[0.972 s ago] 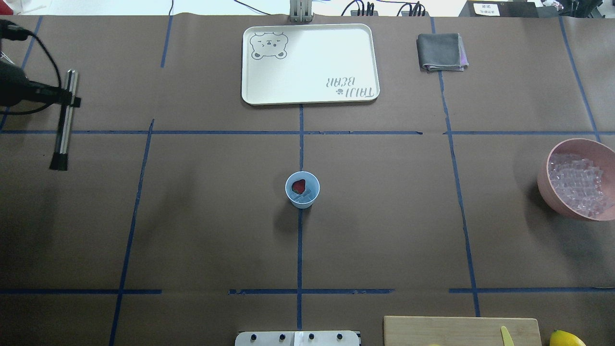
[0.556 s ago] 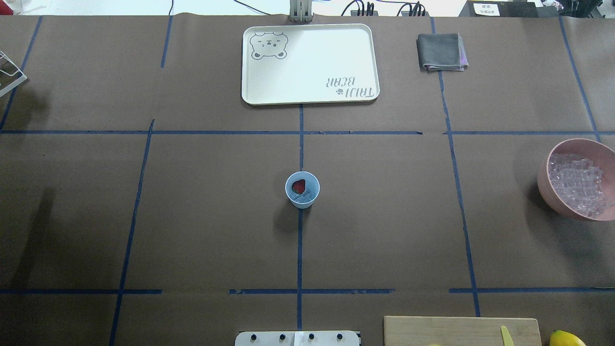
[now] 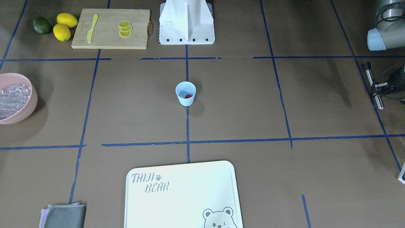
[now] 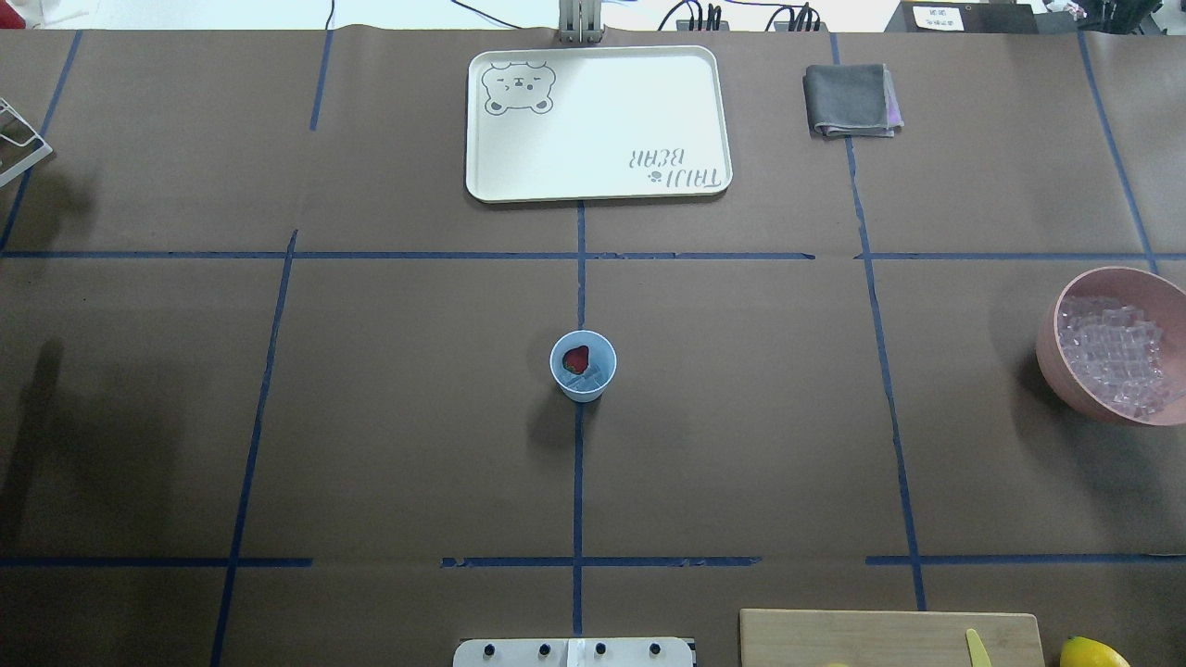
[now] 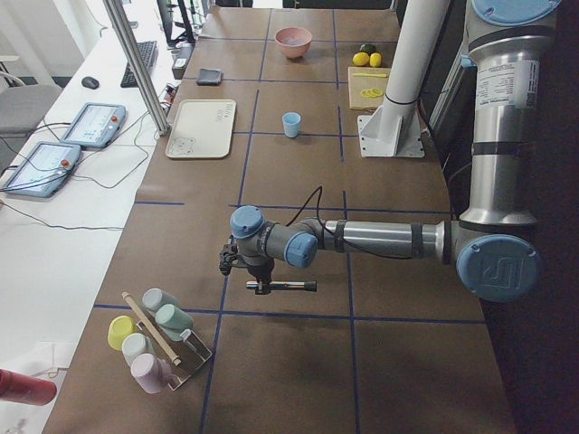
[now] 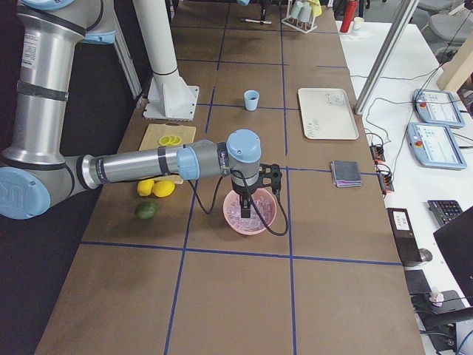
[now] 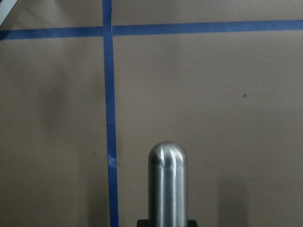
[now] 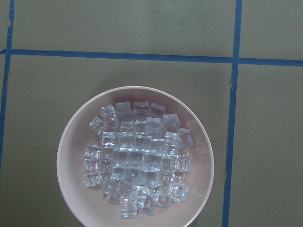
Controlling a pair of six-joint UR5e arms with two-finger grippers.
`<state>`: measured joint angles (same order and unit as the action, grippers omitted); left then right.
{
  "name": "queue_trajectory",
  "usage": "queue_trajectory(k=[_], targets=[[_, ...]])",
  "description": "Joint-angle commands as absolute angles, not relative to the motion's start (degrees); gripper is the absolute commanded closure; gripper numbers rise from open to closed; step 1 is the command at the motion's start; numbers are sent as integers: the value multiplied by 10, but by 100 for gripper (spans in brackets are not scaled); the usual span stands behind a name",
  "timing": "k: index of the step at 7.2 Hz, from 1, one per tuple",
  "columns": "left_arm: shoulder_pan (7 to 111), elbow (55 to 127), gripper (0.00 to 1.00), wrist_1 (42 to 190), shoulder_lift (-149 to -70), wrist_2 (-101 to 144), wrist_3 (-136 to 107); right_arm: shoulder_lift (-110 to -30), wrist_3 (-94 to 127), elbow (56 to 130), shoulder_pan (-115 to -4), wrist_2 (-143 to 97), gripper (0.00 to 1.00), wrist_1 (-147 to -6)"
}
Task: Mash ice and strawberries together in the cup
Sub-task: 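Lower the muddler and lay it flat on the table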
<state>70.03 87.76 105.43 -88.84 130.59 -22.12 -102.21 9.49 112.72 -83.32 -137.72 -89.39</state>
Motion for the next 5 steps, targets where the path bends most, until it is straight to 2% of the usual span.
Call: queue_trajectory(k=[1,5], targets=[[699,840,100,1074,-910,1306,-226,-1022,95,1128,-833,-1377,0,-894],[677,781,100,1114,-940,1306,-256,-1021,96,1128,-833,-1377,0,-894]])
